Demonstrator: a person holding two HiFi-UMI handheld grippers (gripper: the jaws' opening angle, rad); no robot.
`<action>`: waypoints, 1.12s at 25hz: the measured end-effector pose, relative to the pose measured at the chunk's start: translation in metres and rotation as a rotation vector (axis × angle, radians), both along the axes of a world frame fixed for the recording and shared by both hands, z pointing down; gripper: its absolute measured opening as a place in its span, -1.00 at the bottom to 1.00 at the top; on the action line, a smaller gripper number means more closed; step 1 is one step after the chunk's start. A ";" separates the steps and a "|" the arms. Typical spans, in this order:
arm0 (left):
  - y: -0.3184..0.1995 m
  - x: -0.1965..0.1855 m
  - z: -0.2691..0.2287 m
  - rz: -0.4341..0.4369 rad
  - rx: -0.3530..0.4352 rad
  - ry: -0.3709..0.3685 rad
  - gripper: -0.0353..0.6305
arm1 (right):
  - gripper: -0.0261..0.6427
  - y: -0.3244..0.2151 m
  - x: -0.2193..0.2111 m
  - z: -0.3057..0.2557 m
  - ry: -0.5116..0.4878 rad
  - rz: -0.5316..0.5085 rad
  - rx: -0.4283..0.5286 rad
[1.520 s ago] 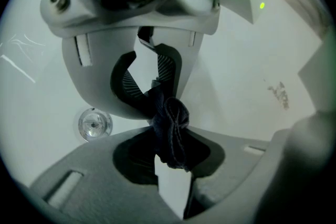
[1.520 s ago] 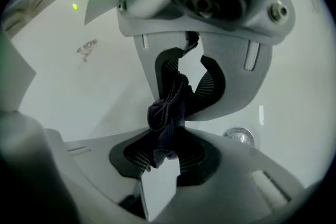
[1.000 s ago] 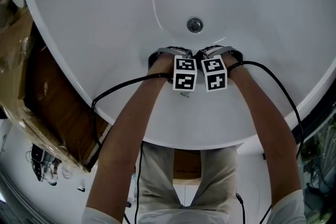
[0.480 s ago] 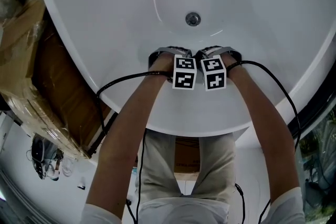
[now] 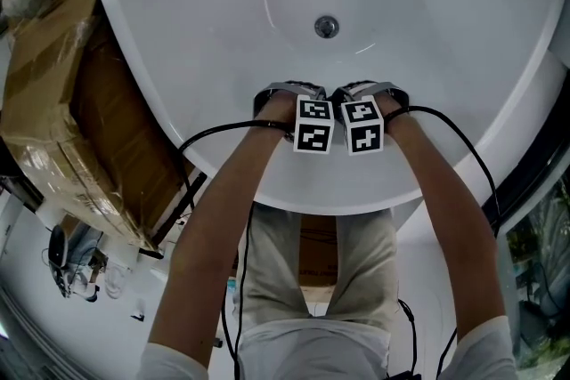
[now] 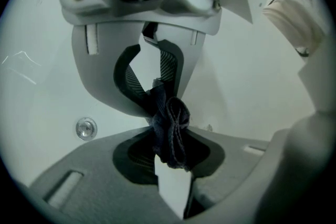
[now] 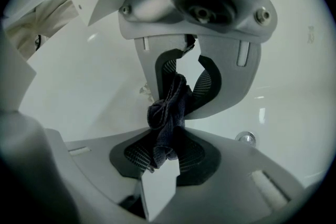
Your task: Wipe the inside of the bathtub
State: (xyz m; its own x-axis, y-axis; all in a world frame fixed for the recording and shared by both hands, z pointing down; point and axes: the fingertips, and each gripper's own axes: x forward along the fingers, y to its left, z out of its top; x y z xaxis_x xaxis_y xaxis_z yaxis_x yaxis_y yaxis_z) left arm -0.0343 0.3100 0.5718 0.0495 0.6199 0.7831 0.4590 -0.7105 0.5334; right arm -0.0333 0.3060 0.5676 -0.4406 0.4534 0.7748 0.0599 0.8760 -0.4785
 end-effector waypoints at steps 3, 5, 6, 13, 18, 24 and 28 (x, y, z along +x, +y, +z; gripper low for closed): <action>0.004 -0.001 -0.010 -0.013 0.000 0.003 -0.58 | -0.61 0.004 -0.001 -0.010 -0.004 0.000 0.004; 0.007 -0.001 -0.015 -0.018 0.001 0.006 -0.58 | -0.61 0.007 0.000 -0.015 -0.001 -0.004 0.007; 0.008 -0.001 -0.018 -0.018 0.003 0.009 -0.58 | -0.61 0.008 0.000 -0.018 0.001 -0.005 0.008; 0.015 -0.004 -0.039 -0.029 0.004 0.019 -0.58 | -0.61 0.014 -0.004 -0.039 0.009 0.003 0.015; 0.022 -0.006 -0.055 -0.037 0.009 0.027 -0.58 | -0.62 0.020 -0.006 -0.057 0.009 0.014 0.011; 0.029 -0.012 -0.075 -0.046 0.011 0.033 -0.58 | -0.62 0.029 -0.010 -0.075 0.012 0.002 0.007; 0.029 -0.010 -0.087 -0.029 0.027 0.049 -0.59 | -0.62 0.030 -0.007 -0.089 0.015 -0.009 0.010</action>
State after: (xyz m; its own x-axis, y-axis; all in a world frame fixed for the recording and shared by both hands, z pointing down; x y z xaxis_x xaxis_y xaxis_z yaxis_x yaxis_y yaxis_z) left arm -0.0438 0.3394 0.4846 0.1061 0.5965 0.7956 0.4631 -0.7377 0.4913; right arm -0.0406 0.3357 0.4788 -0.4244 0.4495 0.7860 0.0609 0.8803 -0.4705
